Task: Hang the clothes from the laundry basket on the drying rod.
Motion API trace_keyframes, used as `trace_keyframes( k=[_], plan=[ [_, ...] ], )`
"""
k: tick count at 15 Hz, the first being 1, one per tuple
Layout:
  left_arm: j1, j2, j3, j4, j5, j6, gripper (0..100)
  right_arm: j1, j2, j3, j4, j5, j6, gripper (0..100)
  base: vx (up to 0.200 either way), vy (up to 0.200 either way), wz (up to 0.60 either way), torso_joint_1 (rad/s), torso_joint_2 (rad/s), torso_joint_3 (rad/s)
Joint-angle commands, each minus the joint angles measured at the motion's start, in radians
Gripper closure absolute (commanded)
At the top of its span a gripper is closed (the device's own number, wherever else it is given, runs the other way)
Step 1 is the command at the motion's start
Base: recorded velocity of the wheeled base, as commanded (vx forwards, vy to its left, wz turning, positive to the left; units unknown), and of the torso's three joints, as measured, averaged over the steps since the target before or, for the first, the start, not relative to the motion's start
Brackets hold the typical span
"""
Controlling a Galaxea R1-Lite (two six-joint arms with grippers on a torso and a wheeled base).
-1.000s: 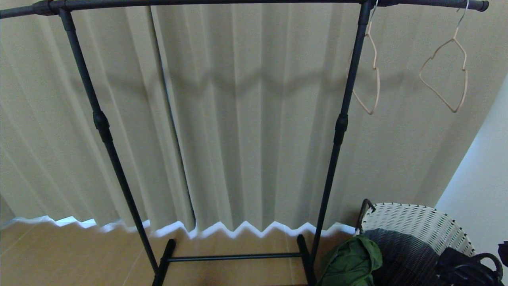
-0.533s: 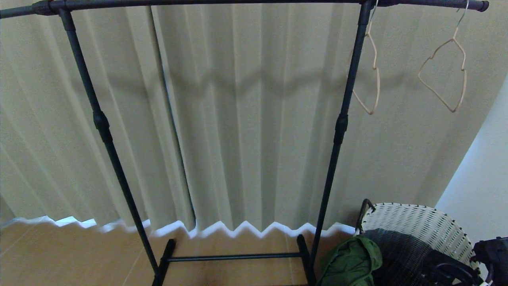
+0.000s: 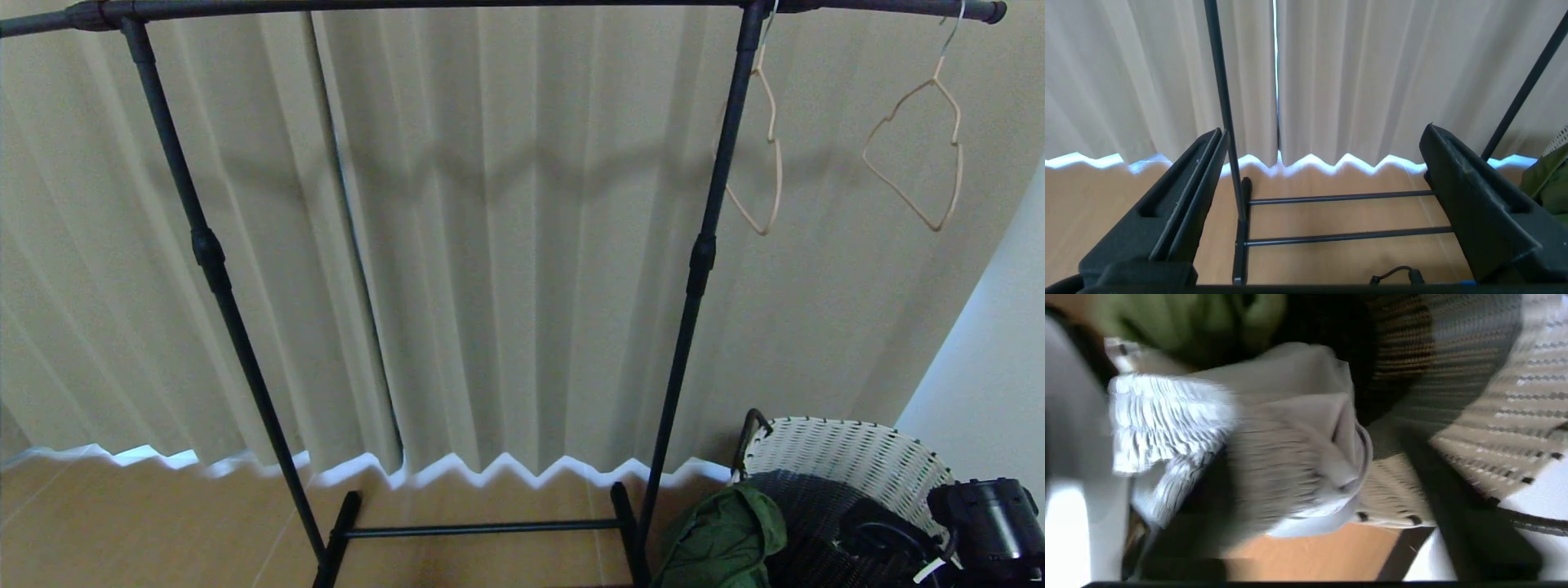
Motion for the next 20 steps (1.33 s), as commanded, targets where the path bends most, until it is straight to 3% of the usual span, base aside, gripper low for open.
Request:
trace_keyframes(
  k=[1, 5, 11, 15, 20],
  plan=[
    [0.000, 0.000, 0.000, 0.000, 0.000, 0.000, 0, 0.000, 0.038, 0.023, -0.025, -0.014, 0.001, 100, 0.000, 0.000, 0.00, 0.000, 0.00, 0.000],
    [0.000, 0.000, 0.000, 0.000, -0.002, 0.001, 0, 0.000, -0.089, 0.074, -0.065, -0.008, 0.009, 100, 0.000, 0.000, 0.00, 0.000, 0.00, 0.000],
    [0.000, 0.000, 0.000, 0.000, -0.002, 0.001, 0, 0.000, -0.533, 0.060, -0.039, 0.000, 0.012, 100, 0.000, 0.000, 0.00, 0.000, 0.00, 0.000],
    [0.000, 0.000, 0.000, 0.000, -0.002, 0.001, 0, 0.007, -0.766, -0.001, 0.004, 0.043, 0.054, 100, -0.200, 0.000, 0.00, 0.004, 0.01, 0.001],
    [-0.001, 0.000, 0.000, 0.000, -0.003, 0.003, 0, 0.007, -0.884, -0.043, 0.115, 0.071, 0.084, 100, -0.200, 0.000, 0.00, 0.001, 0.00, 0.006]
  ],
)
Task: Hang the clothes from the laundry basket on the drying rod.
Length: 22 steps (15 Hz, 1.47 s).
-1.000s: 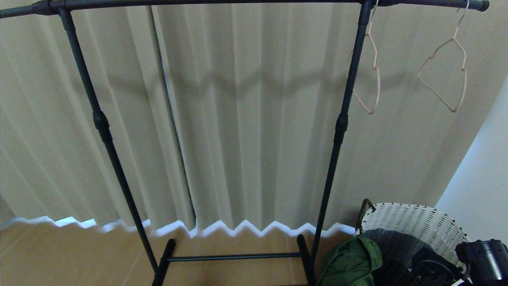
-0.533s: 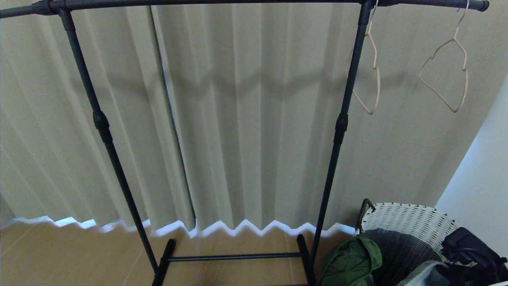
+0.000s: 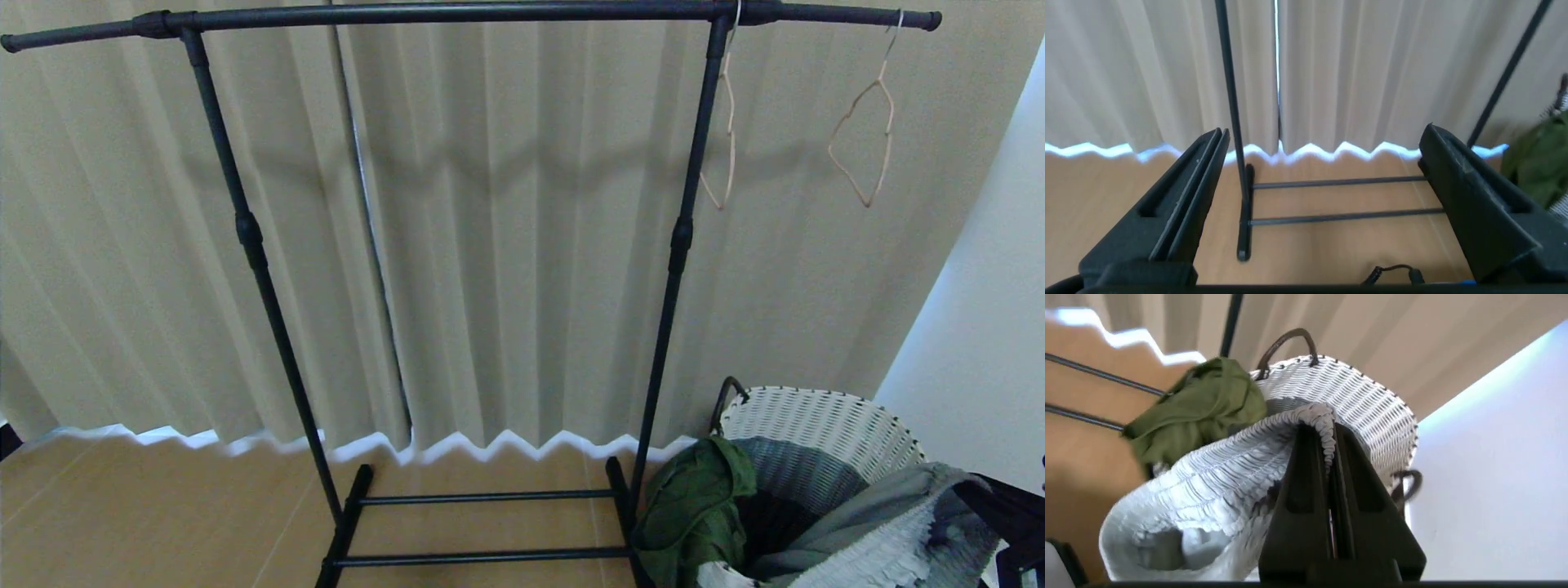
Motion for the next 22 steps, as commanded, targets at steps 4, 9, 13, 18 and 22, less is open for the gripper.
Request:
trace_keyframes(
  k=[4, 9, 13, 18, 22],
  plan=[
    [0.001, 0.000, 0.001, 0.000, -0.001, 0.004, 0, 0.002, -0.101, -0.064, 0.100, 0.035, 0.000, 100, -0.150, 0.000, 0.00, 0.001, 0.00, 0.002],
    [-0.001, 0.002, 0.004, 0.000, -0.012, 0.085, 0, 0.045, -0.095, -0.185, 0.204, 0.116, 0.027, 100, 0.000, 0.000, 0.00, 0.000, 0.00, 0.000],
    [-0.018, 0.016, -0.042, -0.055, -0.231, 0.122, 0, 0.215, -0.083, -0.351, 0.322, 0.127, 0.174, 100, 0.000, 0.000, 0.00, 0.000, 0.00, 0.000],
    [-0.127, 0.557, -0.402, -0.158, -0.359, 0.127, 0, 0.422, -0.017, -0.628, 0.475, 0.127, 0.382, 100, 0.000, 0.000, 0.00, 0.000, 0.00, 0.000],
    [-0.311, 1.000, -0.568, -0.326, -0.305, 0.125, 0, 0.428, 0.069, -0.714, 0.460, 0.127, 0.398, 100, 0.000, 0.000, 0.00, 0.000, 0.00, 0.000]
  ],
)
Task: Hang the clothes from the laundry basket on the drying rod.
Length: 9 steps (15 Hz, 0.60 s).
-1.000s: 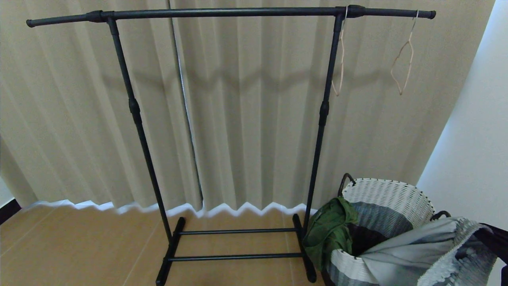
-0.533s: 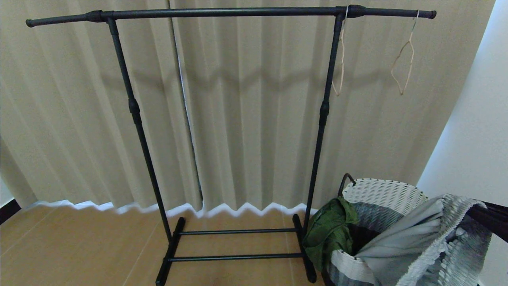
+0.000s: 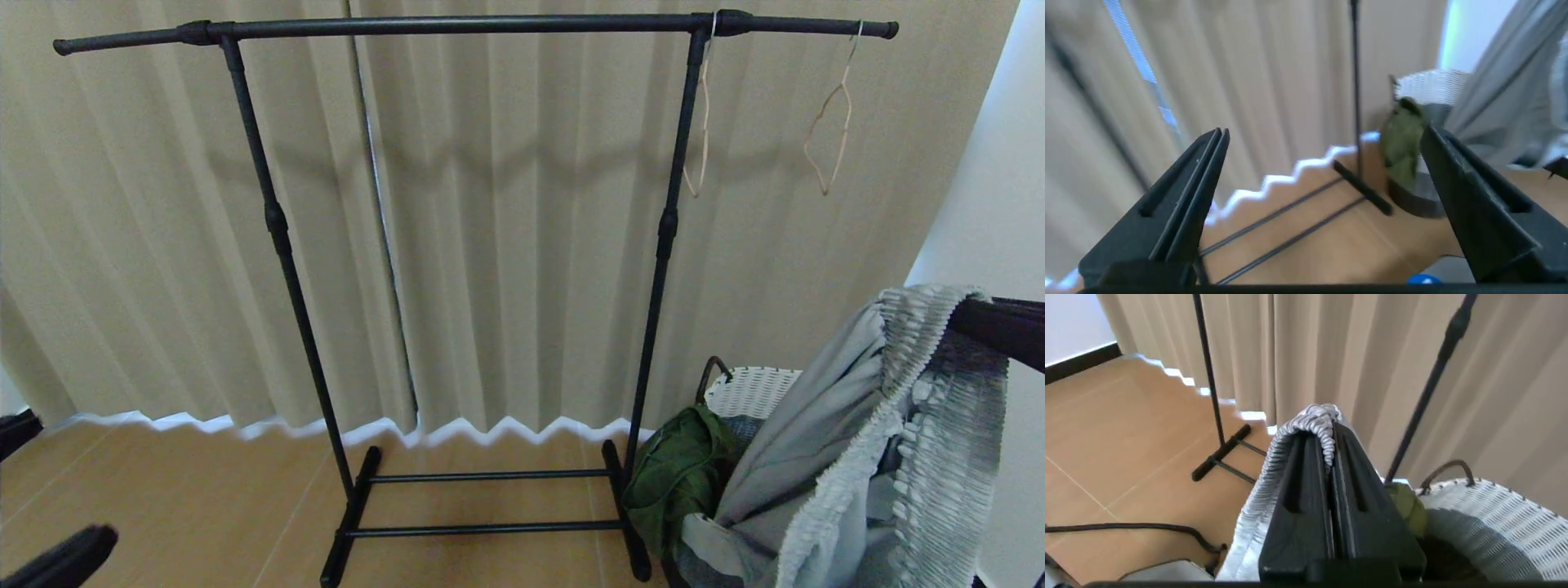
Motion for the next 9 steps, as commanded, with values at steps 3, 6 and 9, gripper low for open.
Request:
trace_keyframes(
  k=[3, 6, 9],
  plan=[
    [-0.410, 0.512, -0.181, -0.105, 0.167, -0.010, 0, 0.086, 0.063, -0.093, -0.002, 0.001, 0.078, 100, 0.000, 0.000, 0.00, 0.000, 0.00, 0.000],
    [-0.685, 0.685, -0.221, -0.171, 0.291, -0.145, 0, 0.133, 0.100, -0.147, -0.011, 0.001, 0.120, 100, 0.000, 0.000, 0.00, 0.000, 0.00, 0.000],
    [-0.833, 0.894, -0.304, -0.273, 0.411, -0.287, 0, 0.193, 0.129, -0.161, -0.086, 0.001, 0.133, 100, 0.000, 0.000, 0.00, 0.000, 0.00, 0.000]
  ],
)
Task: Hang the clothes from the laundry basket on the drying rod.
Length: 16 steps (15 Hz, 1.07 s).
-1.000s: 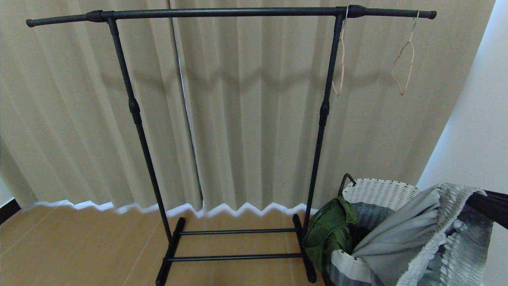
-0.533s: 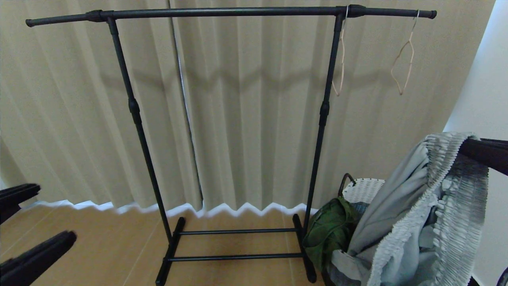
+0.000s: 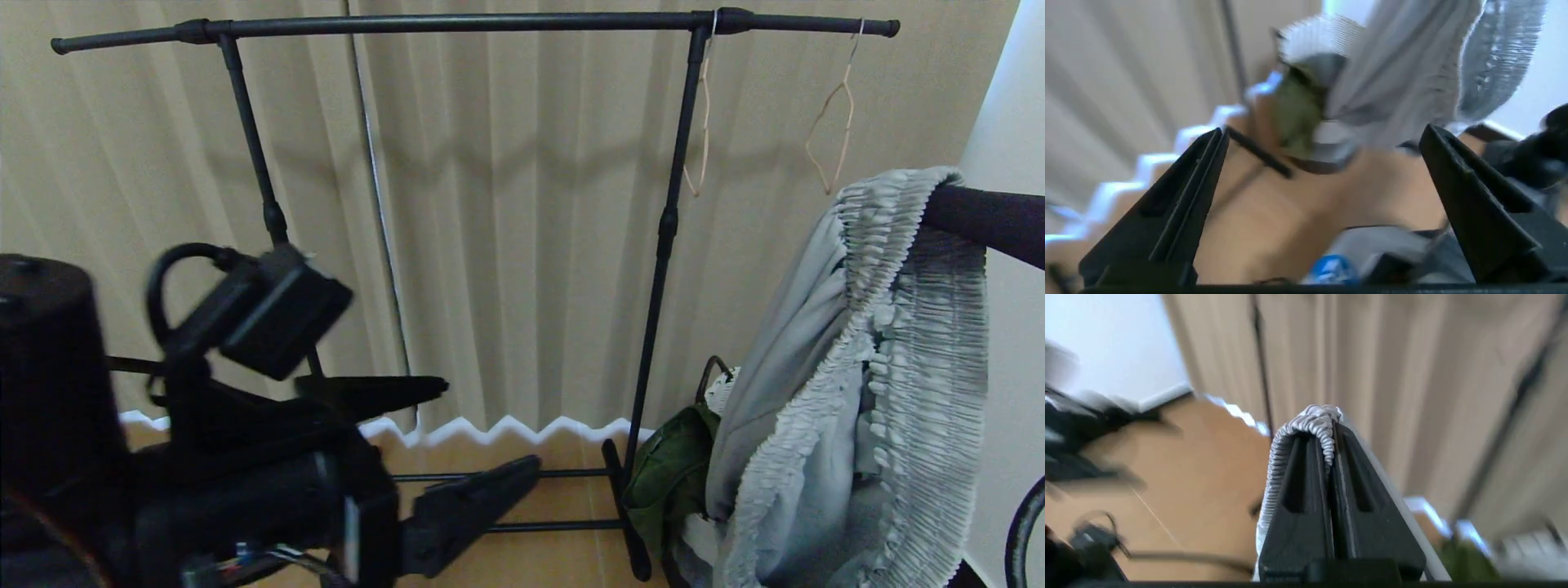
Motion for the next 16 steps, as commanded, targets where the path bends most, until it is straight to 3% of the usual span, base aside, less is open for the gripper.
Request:
trace_keyframes(
  k=[1, 5, 10, 13, 16],
  plan=[
    [-0.146, 0.267, -0.101, -0.077, 0.076, -0.116, 0, 0.038, 0.032, -0.010, -0.012, 0.000, 0.000, 100, 0.000, 0.000, 0.00, 0.000, 0.00, 0.000],
    [-0.169, 0.415, -0.186, -0.128, 0.079, -0.211, 0, 0.074, 0.043, -0.028, -0.017, 0.002, 0.000, 100, 0.000, 0.000, 0.00, 0.000, 0.00, 0.000],
    [-0.172, 0.480, -0.177, -0.143, 0.134, -0.240, 0, 0.083, 0.040, -0.037, -0.020, 0.002, 0.000, 100, 0.000, 0.000, 0.00, 0.000, 0.00, 0.000],
    [-0.204, 0.435, -0.101, -0.145, 0.140, -0.249, 0, 0.081, 0.044, -0.037, -0.020, -0.001, 0.000, 100, 0.000, 0.000, 0.00, 0.000, 0.00, 0.000],
    [-0.207, 0.251, 0.053, -0.145, 0.119, -0.248, 0, 0.081, 0.060, -0.039, -0.020, -0.001, -0.001, 100, 0.000, 0.000, 0.00, 0.000, 0.00, 0.000]
  ],
)
